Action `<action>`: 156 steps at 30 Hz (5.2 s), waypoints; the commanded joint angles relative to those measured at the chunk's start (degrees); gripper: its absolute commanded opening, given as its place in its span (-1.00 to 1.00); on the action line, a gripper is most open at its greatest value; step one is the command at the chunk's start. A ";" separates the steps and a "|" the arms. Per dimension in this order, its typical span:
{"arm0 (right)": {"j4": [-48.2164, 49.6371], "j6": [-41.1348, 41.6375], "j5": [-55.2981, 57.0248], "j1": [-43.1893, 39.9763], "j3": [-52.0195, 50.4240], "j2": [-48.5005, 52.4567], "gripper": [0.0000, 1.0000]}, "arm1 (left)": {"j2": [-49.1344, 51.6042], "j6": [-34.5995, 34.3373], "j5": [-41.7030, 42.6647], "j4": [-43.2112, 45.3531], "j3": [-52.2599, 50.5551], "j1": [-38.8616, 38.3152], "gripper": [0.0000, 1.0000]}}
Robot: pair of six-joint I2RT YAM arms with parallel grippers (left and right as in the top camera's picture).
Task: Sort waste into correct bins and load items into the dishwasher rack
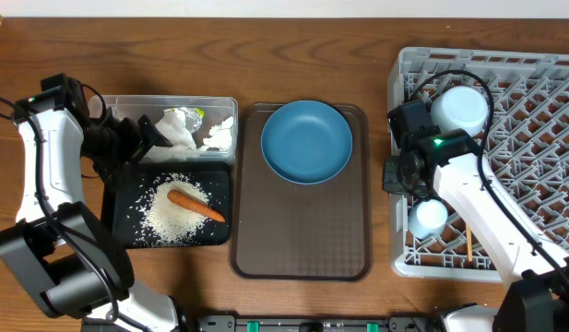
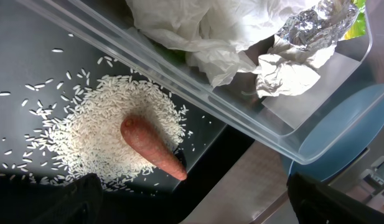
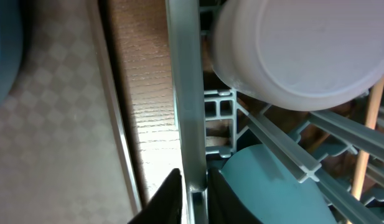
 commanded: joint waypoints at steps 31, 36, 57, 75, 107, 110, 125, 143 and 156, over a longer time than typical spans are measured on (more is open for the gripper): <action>-4.42 -3.65 5.88 0.96 2.27 -1.79 -0.21 | -0.94 0.33 -0.52 -0.37 1.01 0.13 0.96; -3.58 -7.21 5.90 0.96 4.31 -3.61 0.40 | -0.94 0.33 -0.52 -0.37 1.01 0.13 0.95; -2.08 -7.28 5.90 0.96 4.57 -4.81 0.99 | -0.94 0.33 -0.52 -0.37 1.01 0.13 0.96; -2.08 -7.28 5.68 0.96 4.46 -7.72 0.99 | -0.94 0.33 -0.52 -0.37 1.01 0.13 0.95; -2.58 -7.02 4.70 -1.53 2.32 -70.84 0.98 | -0.94 0.33 -0.52 -0.37 1.01 0.13 0.96; -0.57 -6.99 4.59 -3.21 -2.05 -73.11 0.99 | -0.94 0.33 -0.52 -0.37 1.01 0.13 0.96; 32.37 -6.80 1.14 -8.15 -39.36 -87.82 0.99 | -0.94 0.33 -0.52 -0.37 1.01 0.13 0.96; 52.68 -8.24 -1.66 -8.15 -63.01 -87.89 0.98 | -0.94 0.33 -0.52 -0.37 1.01 0.13 0.96; 52.65 -23.26 -2.93 -8.96 -63.01 -87.89 0.98 | -0.94 0.33 -0.52 -0.37 1.01 0.13 0.96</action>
